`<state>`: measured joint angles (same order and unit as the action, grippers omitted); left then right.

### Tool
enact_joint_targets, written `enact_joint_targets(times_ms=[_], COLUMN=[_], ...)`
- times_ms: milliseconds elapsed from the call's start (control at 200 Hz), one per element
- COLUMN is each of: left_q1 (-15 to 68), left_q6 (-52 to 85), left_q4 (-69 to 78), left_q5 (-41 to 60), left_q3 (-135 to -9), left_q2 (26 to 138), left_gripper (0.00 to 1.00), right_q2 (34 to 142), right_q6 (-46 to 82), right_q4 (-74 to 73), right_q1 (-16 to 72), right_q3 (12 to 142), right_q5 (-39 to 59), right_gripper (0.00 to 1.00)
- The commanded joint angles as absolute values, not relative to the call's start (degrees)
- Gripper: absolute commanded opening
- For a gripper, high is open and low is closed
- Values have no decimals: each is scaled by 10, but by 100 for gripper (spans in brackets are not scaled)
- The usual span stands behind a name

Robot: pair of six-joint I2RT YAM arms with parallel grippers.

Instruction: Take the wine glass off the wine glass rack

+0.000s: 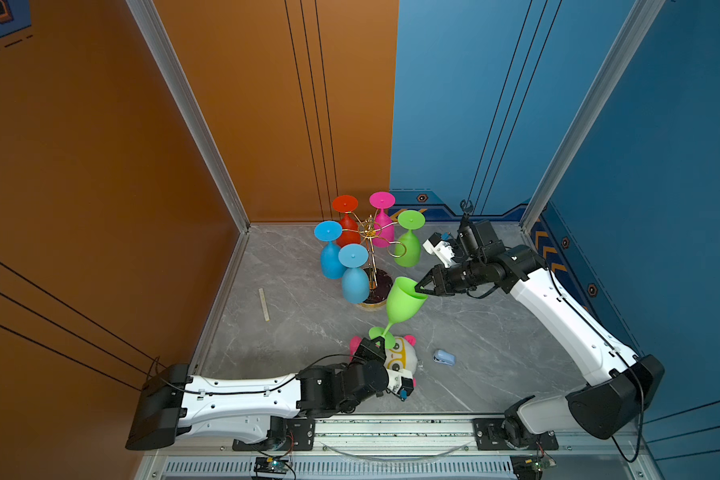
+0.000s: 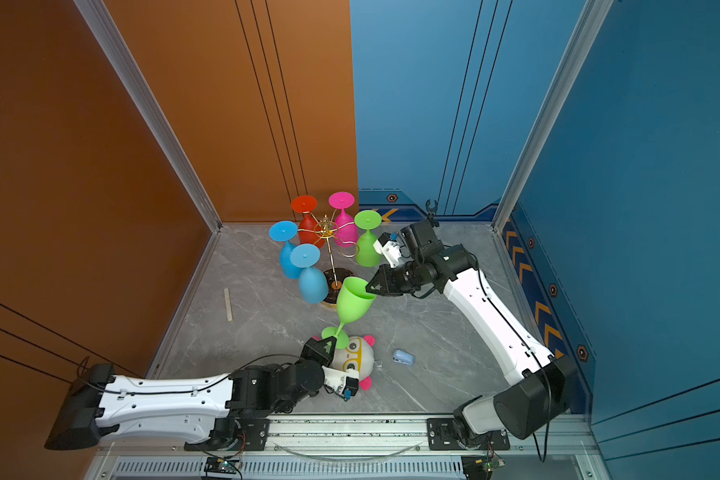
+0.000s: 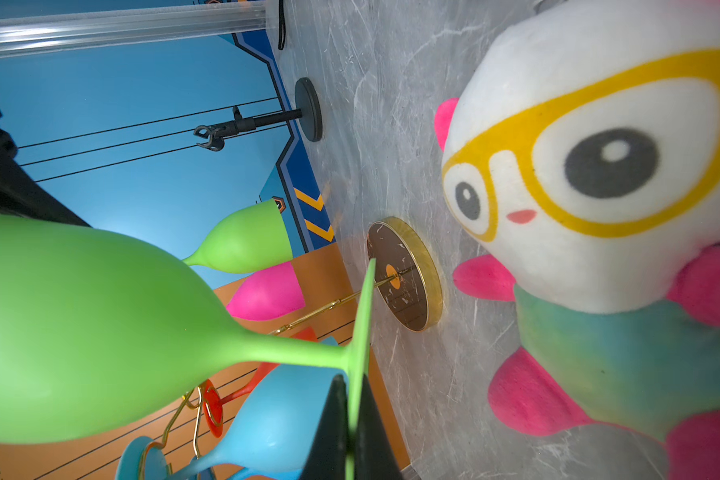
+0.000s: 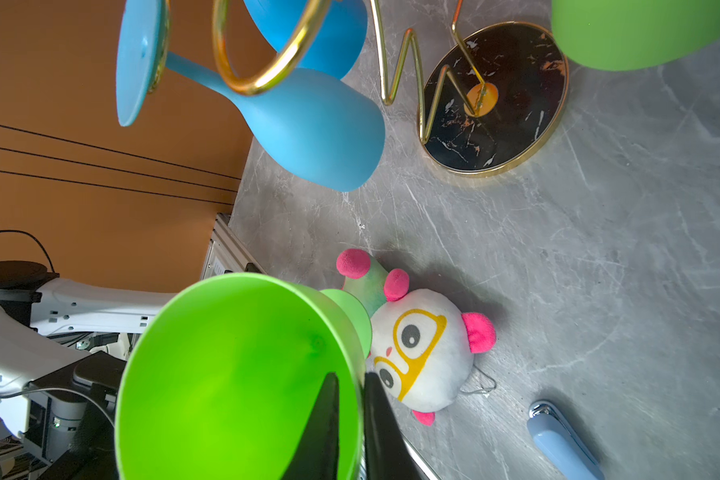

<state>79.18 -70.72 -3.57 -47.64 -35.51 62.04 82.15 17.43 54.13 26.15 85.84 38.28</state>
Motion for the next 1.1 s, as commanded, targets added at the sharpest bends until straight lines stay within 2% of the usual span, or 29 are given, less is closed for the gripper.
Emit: enact_joint_targets(times_ms=[0, 115, 295, 486, 746, 886, 906, 926, 951, 1096], left_q1=[798, 798, 803, 810, 826, 835, 835, 835, 835, 833], left_q6=[-711, -712, -708, -693, -634, -549, -534, -519, -499, -374], left_q4=[-2, 1, 0, -1, -2, -2, -3, -4, -3, -16], left_q5=[-490, -487, -488, -475, -458, -440, -437, -434, -433, -444], left_q3=[-348, -346, -350, -346, -357, -366, -368, -369, -371, -384], left_q2=[620, 613, 610, 608, 609, 587, 583, 578, 571, 539], left_gripper=[0, 0, 7, 23, 37, 52, 56, 67, 73, 81], right_q2=[824, 824, 824, 821, 803, 790, 788, 787, 784, 765], right_q6=[155, 152, 149, 150, 149, 133, 130, 127, 124, 110], right_q4=[577, 579, 580, 580, 580, 598, 601, 603, 605, 606], right_q1=[268, 268, 267, 261, 245, 240, 239, 238, 237, 230], right_q3=[869, 868, 868, 872, 877, 882, 882, 883, 882, 873], right_q5=[399, 398, 397, 383, 360, 297, 286, 274, 259, 191], right_gripper=[9, 5, 2, 0, 0, 0, 0, 0, 0, 0])
